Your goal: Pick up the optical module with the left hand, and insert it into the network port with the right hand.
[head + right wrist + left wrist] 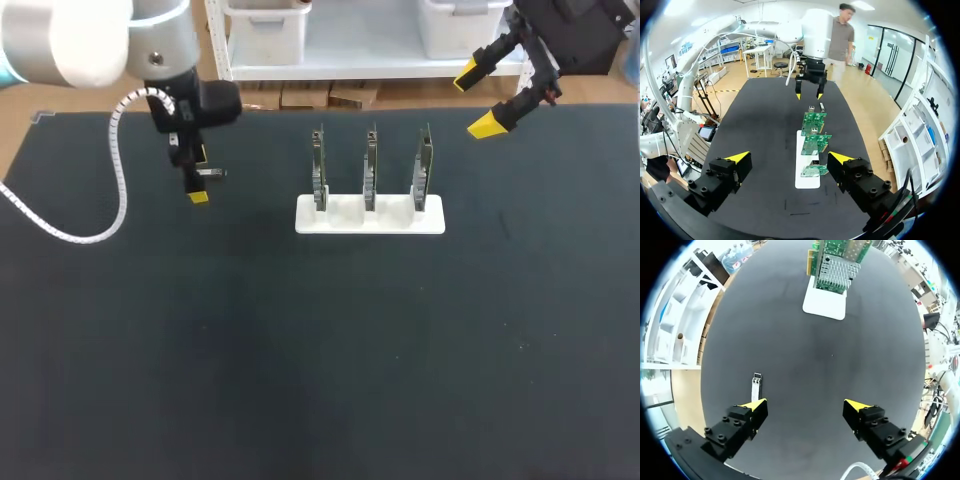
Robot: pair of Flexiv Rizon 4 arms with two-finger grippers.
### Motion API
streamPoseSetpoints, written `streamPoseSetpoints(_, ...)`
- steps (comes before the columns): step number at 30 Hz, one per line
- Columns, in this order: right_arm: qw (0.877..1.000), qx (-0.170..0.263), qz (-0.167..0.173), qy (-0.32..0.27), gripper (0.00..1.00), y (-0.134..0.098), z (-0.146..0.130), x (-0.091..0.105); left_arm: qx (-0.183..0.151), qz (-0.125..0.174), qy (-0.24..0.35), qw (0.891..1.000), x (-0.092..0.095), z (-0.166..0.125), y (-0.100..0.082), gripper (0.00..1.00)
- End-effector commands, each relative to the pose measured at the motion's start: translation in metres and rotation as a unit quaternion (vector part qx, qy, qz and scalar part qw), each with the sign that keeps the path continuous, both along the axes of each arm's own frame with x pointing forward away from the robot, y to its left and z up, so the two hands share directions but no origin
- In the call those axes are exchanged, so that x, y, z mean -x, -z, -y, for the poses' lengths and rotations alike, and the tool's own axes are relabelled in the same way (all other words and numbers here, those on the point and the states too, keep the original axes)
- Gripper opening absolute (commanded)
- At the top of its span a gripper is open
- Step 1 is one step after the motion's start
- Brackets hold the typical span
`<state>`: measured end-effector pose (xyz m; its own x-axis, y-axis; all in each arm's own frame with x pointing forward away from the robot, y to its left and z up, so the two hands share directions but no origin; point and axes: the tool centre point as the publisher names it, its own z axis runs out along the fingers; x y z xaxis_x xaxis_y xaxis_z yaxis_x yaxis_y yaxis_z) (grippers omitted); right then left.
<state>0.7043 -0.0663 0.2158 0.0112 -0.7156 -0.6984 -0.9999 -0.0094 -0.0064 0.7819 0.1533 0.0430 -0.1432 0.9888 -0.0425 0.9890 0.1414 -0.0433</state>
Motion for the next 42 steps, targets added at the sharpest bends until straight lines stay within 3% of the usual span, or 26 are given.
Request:
streamPoseSetpoints(1, 1.0, 0.0, 0.0, 0.001, 1.0, 0.0, 0.0, 0.0, -0.002, -0.001, 0.002, 1.0, -0.002, 0.002, -0.001, 1.0)
streamPoseSetpoints(42, 1.0, 0.0, 0.0, 0.001, 1.0, 0.0, 0.0, 0.0, -0.018, -0.001, 0.015, 1.0, -0.015, 0.002, 0.009, 1.0)
